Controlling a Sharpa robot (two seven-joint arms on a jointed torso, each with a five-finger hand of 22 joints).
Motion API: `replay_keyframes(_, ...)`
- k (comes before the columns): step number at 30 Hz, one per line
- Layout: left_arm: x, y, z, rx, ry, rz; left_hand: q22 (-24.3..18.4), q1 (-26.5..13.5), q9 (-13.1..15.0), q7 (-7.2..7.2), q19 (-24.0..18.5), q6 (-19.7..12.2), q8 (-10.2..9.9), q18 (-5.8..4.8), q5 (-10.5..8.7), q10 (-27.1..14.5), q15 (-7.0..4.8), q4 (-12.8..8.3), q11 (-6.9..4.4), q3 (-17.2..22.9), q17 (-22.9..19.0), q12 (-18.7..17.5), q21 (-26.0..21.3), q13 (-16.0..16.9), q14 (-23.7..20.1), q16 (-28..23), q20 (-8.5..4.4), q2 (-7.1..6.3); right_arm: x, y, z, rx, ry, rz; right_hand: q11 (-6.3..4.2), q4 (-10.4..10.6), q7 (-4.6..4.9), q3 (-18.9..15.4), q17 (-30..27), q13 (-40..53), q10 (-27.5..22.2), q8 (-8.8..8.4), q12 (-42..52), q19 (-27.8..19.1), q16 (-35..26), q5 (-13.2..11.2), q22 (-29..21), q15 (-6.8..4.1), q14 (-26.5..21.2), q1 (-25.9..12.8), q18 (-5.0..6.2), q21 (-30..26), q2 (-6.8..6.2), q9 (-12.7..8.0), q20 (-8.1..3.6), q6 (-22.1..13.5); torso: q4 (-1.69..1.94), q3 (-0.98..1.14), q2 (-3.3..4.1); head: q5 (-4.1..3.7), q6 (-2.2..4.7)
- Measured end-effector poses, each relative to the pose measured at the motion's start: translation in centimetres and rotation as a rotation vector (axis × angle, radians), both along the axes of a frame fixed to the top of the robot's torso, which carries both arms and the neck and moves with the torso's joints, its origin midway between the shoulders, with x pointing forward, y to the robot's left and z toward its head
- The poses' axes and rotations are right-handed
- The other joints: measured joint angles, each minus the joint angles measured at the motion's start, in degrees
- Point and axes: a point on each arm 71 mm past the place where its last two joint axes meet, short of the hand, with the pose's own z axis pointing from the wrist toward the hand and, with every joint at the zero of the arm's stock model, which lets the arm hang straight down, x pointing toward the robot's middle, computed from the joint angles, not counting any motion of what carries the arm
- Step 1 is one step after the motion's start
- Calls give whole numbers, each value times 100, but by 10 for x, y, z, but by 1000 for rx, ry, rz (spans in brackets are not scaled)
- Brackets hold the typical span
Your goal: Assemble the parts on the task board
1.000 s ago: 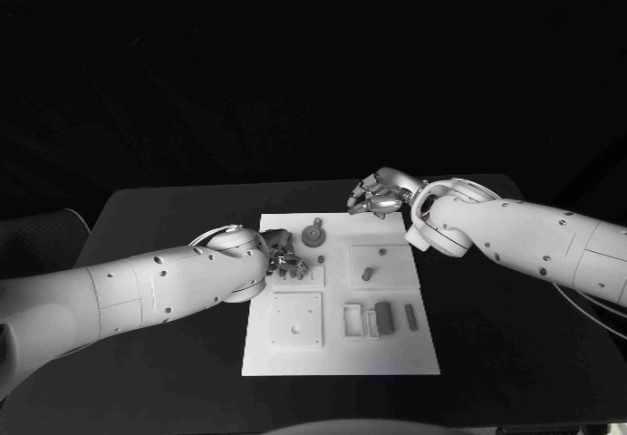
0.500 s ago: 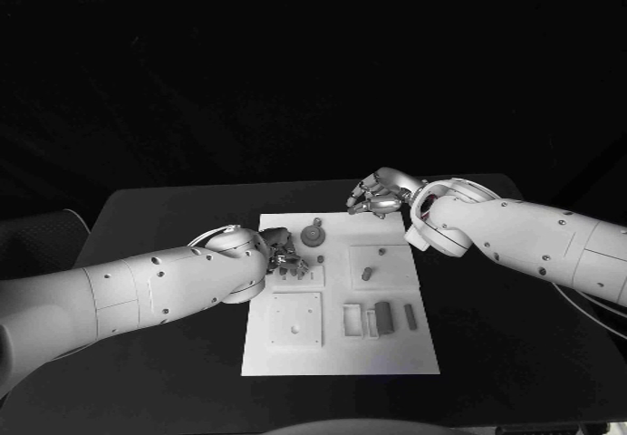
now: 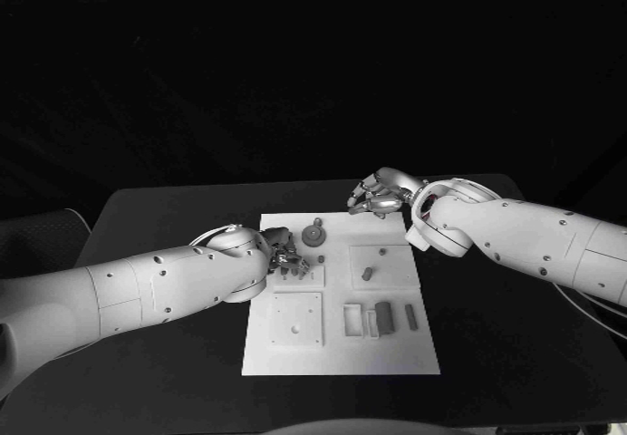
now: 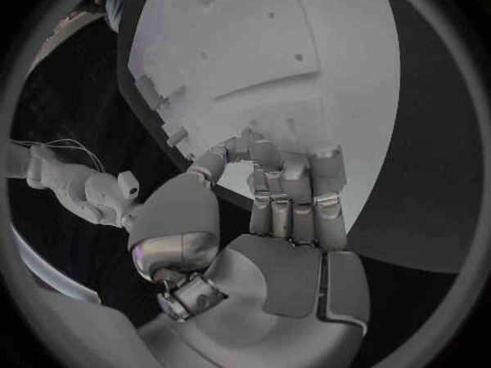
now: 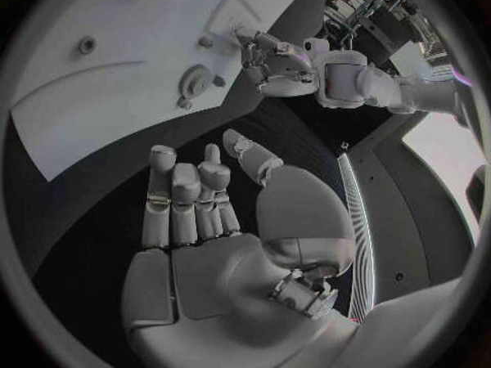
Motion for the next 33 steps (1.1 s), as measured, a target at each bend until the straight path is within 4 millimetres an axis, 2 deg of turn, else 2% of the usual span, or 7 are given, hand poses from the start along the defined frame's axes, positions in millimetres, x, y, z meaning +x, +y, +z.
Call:
replay_keyframes(25, 3, 0, 0, 12, -6, 0, -1, 1, -9, 20, -11, 20, -5, -1, -22, 8, 7, -1, 8, 0, -6, 0, 0, -11, 7, -1, 11, -1, 0, 0, 0, 0, 1, 1, 0, 0, -10, 0, 1, -1, 0, -22, 0, 0, 0, 0, 0, 11, 8, -23, -1, 0, -23, 4, 0, 7, -4, -1, 1, 2, -19)
replay_keyframes(33, 2, 0, 0, 21, 0, -8, 3, 70, -19, 20, -11, 20, -22, -1, -55, 8, 7, -1, 8, 0, -14, -1, 0, -17, 8, -1, 12, -69, 0, 0, 0, 1, 1, 1, 0, 0, -13, 0, 1, -1, 0, -22, 0, 0, 0, 0, 0, 21, 16, -23, -2, 0, -23, 3, 0, 9, -3, -1, 1, -1, -27)
